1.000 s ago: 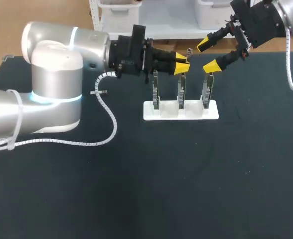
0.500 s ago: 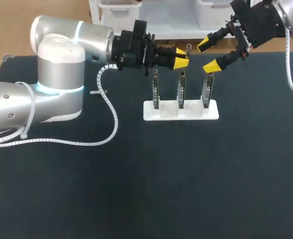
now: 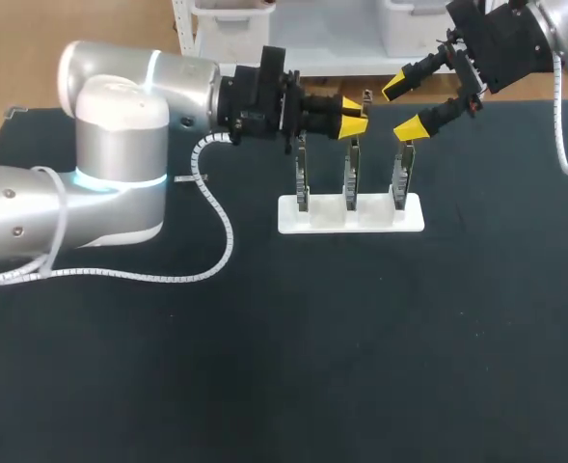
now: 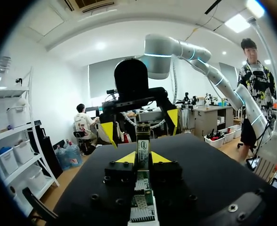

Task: Pick up the optical module with the left hand, and insert it into the network port with the right hand.

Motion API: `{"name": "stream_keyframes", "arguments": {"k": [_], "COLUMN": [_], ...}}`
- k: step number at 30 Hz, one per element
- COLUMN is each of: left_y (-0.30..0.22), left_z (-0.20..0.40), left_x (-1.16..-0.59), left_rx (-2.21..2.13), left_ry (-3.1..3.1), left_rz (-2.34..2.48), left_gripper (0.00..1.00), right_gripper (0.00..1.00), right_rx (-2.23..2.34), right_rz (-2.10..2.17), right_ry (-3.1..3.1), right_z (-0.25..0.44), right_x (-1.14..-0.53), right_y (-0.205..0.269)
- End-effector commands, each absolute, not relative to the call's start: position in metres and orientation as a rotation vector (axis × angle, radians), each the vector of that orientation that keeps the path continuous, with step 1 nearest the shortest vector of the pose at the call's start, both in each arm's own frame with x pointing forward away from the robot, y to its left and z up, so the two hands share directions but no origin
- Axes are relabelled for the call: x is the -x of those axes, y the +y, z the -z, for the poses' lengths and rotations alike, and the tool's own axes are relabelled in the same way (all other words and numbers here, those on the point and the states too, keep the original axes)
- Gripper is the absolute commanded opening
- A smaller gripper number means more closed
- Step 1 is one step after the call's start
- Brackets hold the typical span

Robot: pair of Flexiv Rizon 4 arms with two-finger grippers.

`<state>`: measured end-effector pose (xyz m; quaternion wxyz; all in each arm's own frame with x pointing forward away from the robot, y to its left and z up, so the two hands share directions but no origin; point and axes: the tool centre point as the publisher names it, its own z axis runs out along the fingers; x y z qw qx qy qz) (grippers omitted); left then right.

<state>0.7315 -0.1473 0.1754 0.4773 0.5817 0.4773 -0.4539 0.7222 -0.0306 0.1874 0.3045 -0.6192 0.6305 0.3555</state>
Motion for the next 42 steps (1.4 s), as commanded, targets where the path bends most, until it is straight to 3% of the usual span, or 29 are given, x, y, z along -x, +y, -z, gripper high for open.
{"name": "stream_keyframes", "arguments": {"k": [1,30,42], "left_y": [-0.146,-0.146,-0.146], "left_z": [-0.177,-0.168,-0.168], "left_x": [-0.722,-0.718,-0.718], "left_rx": [-1.379,-1.323,-1.323], "left_ry": [1.190,1.179,1.179], "left_rz": [1.062,1.050,1.050], "left_gripper": [0.00,0.00,0.00], "right_gripper": [1.00,1.00,1.00], "right_rx": [1.639,1.630,1.711], "right_rz": [-0.940,-0.902,-0.913], "right_ry": [1.671,1.640,1.570], "right_z": [-0.188,-0.205,-0.224], "right_x": [-0.722,-0.722,-0.703], "right_y": [-0.031,-0.033,-0.008]}}
